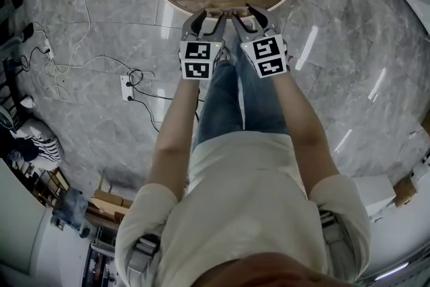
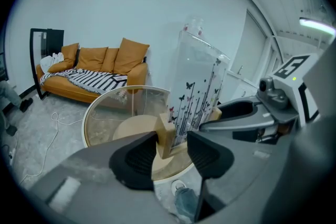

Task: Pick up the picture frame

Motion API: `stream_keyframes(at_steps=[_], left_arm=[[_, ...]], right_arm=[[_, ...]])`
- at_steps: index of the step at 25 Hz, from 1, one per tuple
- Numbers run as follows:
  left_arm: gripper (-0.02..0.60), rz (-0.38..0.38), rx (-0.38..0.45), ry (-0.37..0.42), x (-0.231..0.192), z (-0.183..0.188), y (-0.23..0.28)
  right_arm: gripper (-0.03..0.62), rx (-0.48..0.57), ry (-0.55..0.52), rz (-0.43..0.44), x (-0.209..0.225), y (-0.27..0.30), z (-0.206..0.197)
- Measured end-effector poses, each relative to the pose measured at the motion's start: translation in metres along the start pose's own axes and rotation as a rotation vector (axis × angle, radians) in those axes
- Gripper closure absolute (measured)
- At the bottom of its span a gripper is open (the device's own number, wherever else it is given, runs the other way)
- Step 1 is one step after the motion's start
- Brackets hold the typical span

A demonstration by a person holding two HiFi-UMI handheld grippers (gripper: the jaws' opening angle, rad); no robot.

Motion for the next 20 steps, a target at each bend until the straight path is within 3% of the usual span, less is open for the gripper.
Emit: stream_keyframes(at_steps=[20], left_arm=[[0.397,0.010,0.128,0.040,0.049,0.072,-0.123]], right_arm=[[0.424,0.123,-0.053,-0.059,-0.052,-0.117,0.078]])
Point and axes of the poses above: the fingertips, and each gripper's own axes: y forward along the fingers, x to its right, z out of its top, the point moved 3 cm from there along -y, backward along the fingers, and after that the axes turned 2 degrees about z, right-handed, at the moved point
